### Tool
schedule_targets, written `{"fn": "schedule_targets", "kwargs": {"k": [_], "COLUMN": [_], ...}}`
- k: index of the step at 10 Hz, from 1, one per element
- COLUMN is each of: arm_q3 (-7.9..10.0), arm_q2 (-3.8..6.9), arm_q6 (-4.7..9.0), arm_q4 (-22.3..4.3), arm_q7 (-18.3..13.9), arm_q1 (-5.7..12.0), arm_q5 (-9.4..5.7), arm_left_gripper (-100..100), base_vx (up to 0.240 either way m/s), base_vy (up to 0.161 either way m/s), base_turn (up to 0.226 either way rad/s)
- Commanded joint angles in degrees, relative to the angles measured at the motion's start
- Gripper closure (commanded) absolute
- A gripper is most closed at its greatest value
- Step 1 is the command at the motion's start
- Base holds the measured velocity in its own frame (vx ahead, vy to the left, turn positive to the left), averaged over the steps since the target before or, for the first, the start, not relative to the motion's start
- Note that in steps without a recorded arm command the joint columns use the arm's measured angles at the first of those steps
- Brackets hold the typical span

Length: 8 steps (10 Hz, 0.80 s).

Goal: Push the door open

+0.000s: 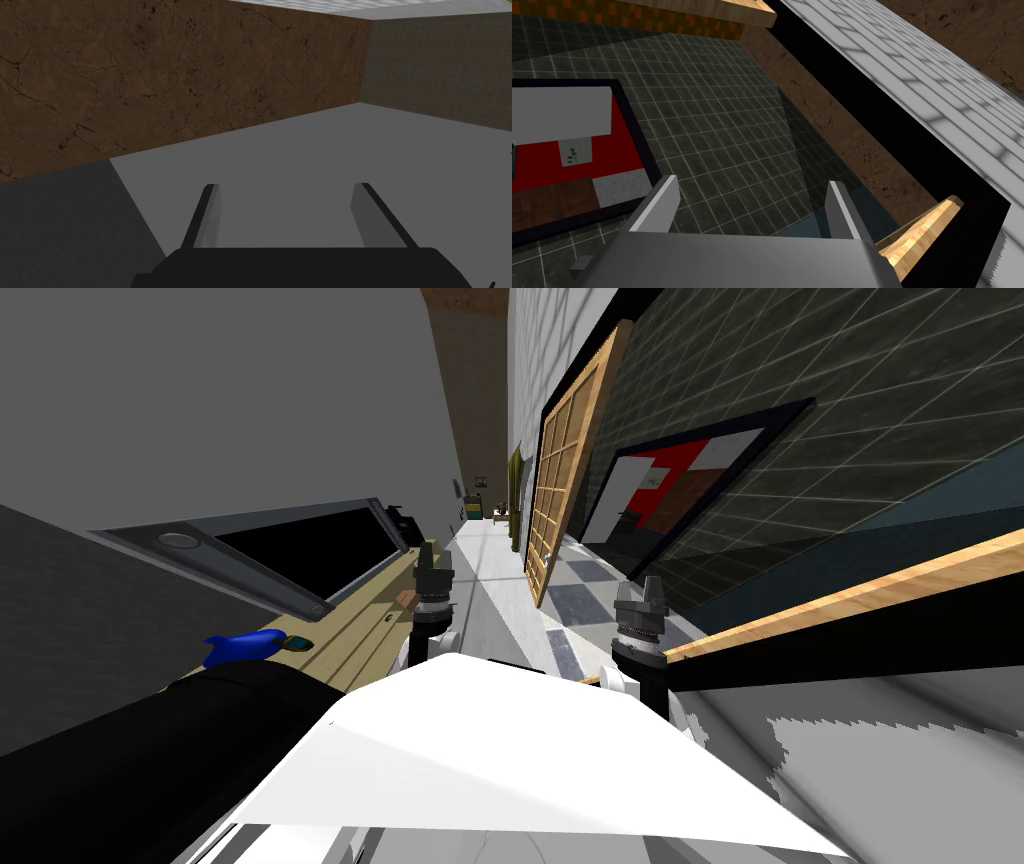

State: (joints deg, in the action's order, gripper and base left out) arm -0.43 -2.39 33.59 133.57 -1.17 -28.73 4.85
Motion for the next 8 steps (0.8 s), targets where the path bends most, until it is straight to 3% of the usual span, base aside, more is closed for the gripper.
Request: {"fn": "schedule_targets", "kwargs": {"k": [1, 8], "arm_q3": [-1.20, -6.59], "arm_q2": [1.02, 4.41], "arm_q6": [0.42, 2.28], "arm_q4": [-1.6, -8.8], "arm_q7": [1.4, 7.8], "arm_q1": [0.56, 3.07], "arm_q5": [0.49, 2.68], "arm_left_gripper": [-100, -100], "base_vx": [0.117, 0.182], "base_vy": [-0.012, 0.016], "base_turn": [0.013, 0.013]}}
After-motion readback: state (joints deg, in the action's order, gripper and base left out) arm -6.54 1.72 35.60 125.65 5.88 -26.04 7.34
